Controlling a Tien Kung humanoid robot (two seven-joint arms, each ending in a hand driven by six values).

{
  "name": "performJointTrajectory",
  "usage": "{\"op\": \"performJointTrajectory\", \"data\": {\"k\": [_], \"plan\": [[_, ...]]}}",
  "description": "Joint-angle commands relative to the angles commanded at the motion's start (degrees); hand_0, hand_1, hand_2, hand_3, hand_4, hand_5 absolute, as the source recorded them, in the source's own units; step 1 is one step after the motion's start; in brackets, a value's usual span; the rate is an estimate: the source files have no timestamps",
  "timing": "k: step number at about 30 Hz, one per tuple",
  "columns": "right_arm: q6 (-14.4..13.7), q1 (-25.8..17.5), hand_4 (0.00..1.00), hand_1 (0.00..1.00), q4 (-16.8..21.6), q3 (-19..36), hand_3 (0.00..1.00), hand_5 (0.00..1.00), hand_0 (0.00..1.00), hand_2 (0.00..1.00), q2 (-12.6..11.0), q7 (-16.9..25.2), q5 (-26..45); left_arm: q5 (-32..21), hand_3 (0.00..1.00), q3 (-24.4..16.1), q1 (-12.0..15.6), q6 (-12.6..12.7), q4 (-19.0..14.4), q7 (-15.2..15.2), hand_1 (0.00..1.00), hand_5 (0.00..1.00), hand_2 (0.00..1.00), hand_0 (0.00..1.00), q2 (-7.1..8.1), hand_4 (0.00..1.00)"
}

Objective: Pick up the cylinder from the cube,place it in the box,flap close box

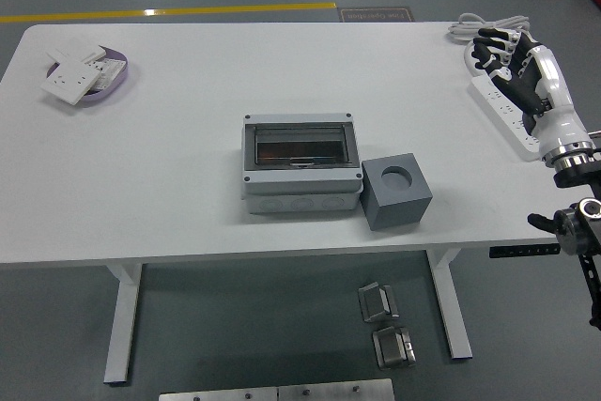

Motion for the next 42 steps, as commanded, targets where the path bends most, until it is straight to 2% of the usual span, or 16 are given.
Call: {"op": "performJointTrajectory", "data": {"k": [16, 23, 28, 35, 36, 41, 42], "plan": [[-0.37, -0.44, 0.812, 0.666, -0.63, -1.12, 0.67, 0.493, 0.673, 0.693, 1.16, 0.04, -1.34, 0.42, 0.614, -1.2, 0.11, 0.06, 0.0, 0.45, 0.62, 0.165, 0.605, 0.57, 0.45, 0.637], [0.18, -1.34, 0.812, 0.667, -1.11, -0.4, 0.668, 0.493, 0.676, 0.689, 1.42, 0.55, -0.75, 0.67, 0.613, -2.38, 0.1, -0.02, 0.0, 0.15, 0.62, 0.171, 0.606, 0.57, 1.1, 0.633], [0.98, -1.52, 0.809, 0.666, -1.46, -0.52, 0.67, 0.488, 0.674, 0.688, 1.64, 1.71, -0.71, -0.05, 0.614, -1.75, 0.44, -0.01, 0.0, 0.06, 0.62, 0.169, 0.606, 0.571, 1.17, 0.633], [0.61, -0.46, 0.807, 0.666, -1.86, -1.66, 0.666, 0.483, 0.673, 0.688, 2.02, 2.14, -1.22, -0.42, 0.613, -0.96, 0.43, -0.12, 0.0, 0.02, 0.62, 0.17, 0.606, 0.571, 0.84, 0.633], [0.61, -0.34, 0.852, 0.657, -1.93, -1.81, 0.679, 0.291, 0.672, 0.685, 2.1, 2.09, -1.26, -0.36, 0.613, -0.99, 0.4, -0.13, 0.0, 0.01, 0.62, 0.17, 0.605, 0.572, 0.79, 0.632], [0.98, 0.22, 0.852, 0.657, -2.27, -2.57, 0.679, 0.291, 0.672, 0.685, 2.67, 1.65, -1.65, 0.08, 0.613, -1.42, 0.29, -0.16, 0.0, 0.03, 0.62, 0.17, 0.605, 0.572, 0.43, 0.632], [1.08, 0.3, 0.852, 0.656, -2.31, -2.72, 0.679, 0.262, 0.672, 0.684, 2.75, 1.57, -1.76, 0.12, 0.613, -1.48, 0.29, -0.15, 0.0, 0.06, 0.62, 0.169, 0.606, 0.572, 0.34, 0.634]]}}
